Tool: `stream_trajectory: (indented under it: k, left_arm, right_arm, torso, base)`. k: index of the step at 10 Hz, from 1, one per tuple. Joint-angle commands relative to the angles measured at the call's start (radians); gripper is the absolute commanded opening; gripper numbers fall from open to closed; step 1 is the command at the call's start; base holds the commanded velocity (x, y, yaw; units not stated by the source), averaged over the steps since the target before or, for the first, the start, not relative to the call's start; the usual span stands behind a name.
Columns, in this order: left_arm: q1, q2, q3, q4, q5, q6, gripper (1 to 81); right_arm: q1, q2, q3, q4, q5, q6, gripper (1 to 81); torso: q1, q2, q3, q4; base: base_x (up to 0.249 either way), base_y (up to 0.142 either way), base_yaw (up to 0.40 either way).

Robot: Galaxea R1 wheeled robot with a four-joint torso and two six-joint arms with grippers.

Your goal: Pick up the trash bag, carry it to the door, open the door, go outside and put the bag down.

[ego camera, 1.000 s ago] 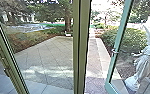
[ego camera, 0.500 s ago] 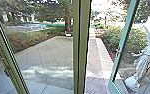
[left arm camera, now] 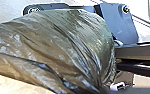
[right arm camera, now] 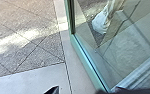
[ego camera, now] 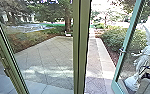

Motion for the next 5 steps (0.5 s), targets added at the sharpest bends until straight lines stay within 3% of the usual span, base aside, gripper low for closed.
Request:
stream_trajectory:
  k: [1, 4, 5]
  left_arm:
    - [-0.030, 0.002, 0.005, 0.010, 0.051, 0.004, 1.0]
    - [-0.035, 0.010, 0.003, 0.011, 0.048, 0.007, 1.0]
    - [-0.039, 0.010, 0.003, 0.011, 0.048, 0.008, 1.0]
  right_arm:
    - [-0.060, -0.131, 0.294, 0.153, -0.059, -0.063, 81.1]
    - [-0.281, -0.171, 0.443, 0.153, 0.106, -0.054, 81.1]
    - [-0.387, -0.173, 0.472, 0.150, 0.245, -0.055, 81.1]
  torso:
    - [0.000, 0.000, 0.000, 0.000]
    - [0.000, 0.000, 0.000, 0.000]
    - [0.000, 0.000, 0.000, 0.000]
  base:
    - [0.000, 0.000, 0.000]
    - [0.000, 0.000, 0.000]
    - [0.000, 0.000, 0.000]
